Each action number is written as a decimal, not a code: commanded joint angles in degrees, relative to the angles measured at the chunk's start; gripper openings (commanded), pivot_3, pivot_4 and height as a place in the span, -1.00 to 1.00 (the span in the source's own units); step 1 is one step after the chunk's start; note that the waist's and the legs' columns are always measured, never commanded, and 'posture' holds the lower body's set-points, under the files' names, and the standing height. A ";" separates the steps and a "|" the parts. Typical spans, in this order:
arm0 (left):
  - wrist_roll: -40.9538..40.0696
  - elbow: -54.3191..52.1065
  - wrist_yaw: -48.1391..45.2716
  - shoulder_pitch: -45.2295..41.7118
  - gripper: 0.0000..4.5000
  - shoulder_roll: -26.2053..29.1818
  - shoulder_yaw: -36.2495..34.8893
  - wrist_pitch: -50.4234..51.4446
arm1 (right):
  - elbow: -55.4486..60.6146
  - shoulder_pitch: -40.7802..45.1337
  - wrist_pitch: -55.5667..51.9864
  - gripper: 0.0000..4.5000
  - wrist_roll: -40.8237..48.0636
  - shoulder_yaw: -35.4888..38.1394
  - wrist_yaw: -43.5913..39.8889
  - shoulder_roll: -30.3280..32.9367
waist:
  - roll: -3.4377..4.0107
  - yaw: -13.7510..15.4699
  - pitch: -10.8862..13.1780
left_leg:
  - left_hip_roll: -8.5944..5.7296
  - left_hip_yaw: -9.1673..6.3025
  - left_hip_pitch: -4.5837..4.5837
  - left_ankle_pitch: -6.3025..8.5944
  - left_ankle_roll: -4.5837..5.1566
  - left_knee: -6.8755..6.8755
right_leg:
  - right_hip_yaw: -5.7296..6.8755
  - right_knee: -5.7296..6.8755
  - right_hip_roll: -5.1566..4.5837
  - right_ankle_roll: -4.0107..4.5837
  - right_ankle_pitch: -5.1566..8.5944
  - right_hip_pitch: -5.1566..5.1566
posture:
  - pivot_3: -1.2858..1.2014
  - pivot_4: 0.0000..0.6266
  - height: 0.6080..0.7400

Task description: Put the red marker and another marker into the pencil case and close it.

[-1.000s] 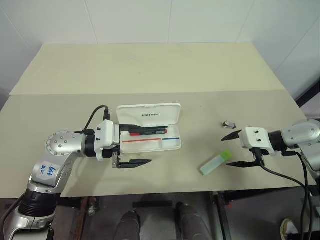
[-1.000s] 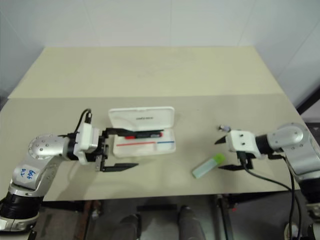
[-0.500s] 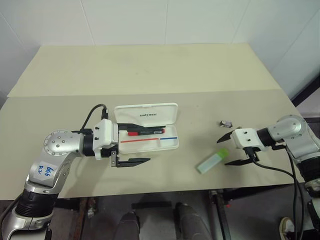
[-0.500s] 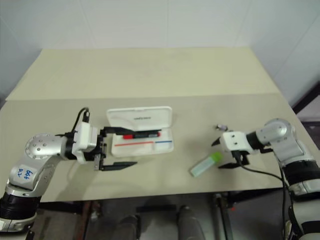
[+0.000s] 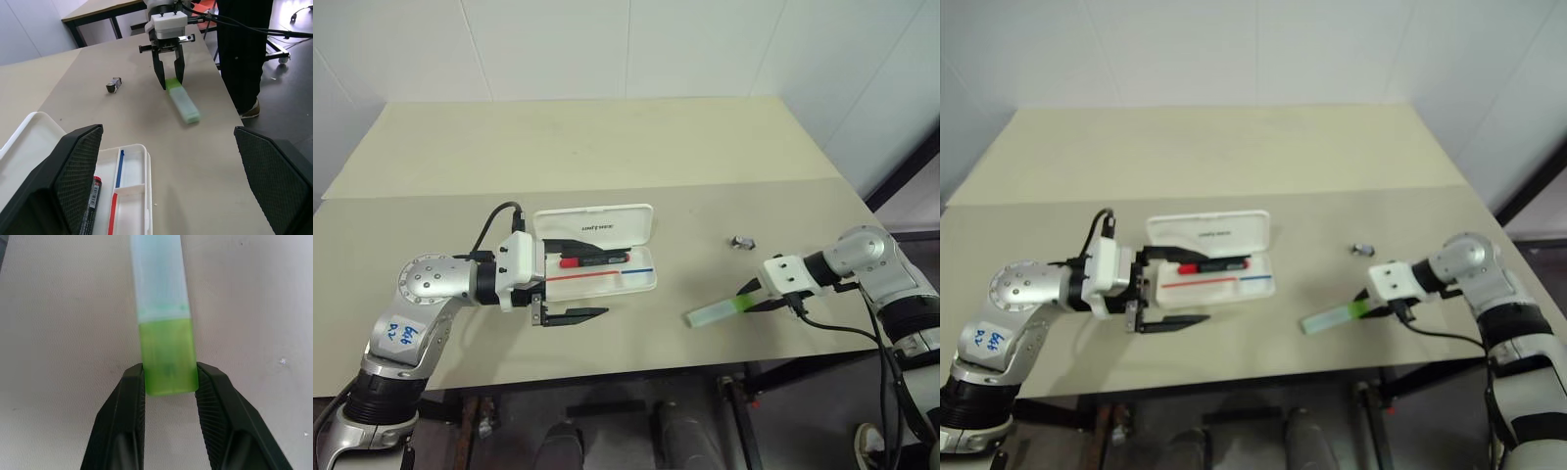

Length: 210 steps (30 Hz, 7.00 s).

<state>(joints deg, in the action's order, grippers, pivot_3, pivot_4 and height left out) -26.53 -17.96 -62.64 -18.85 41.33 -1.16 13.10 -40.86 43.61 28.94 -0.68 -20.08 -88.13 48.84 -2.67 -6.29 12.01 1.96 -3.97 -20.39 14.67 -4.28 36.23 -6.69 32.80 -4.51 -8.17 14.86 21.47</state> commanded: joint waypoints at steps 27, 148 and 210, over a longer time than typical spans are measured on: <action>0.81 5.60 -5.08 6.51 1.00 6.81 -8.57 -7.84 | 44.39 -6.45 -47.07 -0.50 19.46 9.45 6.39 0.50 | 0.77 1.80 0.46 | 0.01 0.00 -1.24 0.32 -0.12 -0.31 | 0.03 1.06 -0.01 -0.65 0.53 1.84 | 0.03 -0.52 1.00; 1.13 11.80 -3.41 7.90 1.00 6.66 -9.75 -12.25 | 49.28 -2.17 -69.34 0.99 21.93 17.04 17.72 -10.92 | 0.75 2.09 0.45 | 0.07 -0.04 -1.37 0.34 -0.13 -0.80 | 0.23 1.38 -0.01 -1.03 0.57 2.31 | 0.03 -0.52 1.00; -1.79 3.57 1.23 3.98 1.00 2.21 -7.83 -2.48 | 0.66 10.16 -31.29 -0.83 4.34 13.73 3.31 -9.38 | 0.84 0.92 0.50 | 0.03 -0.03 -1.08 0.35 -0.14 -0.30 | 0.15 1.66 0.00 -1.24 0.50 1.88 | 0.03 -0.52 1.00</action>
<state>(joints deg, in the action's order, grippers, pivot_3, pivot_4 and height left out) -28.34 -13.25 -61.32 -15.03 43.06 -8.23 11.66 -45.29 54.38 0.16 1.34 -7.79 -83.27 38.93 -1.83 -5.37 12.51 2.00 -4.02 -21.48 15.01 -4.42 35.93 -6.54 34.49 -4.51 -9.41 15.37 23.37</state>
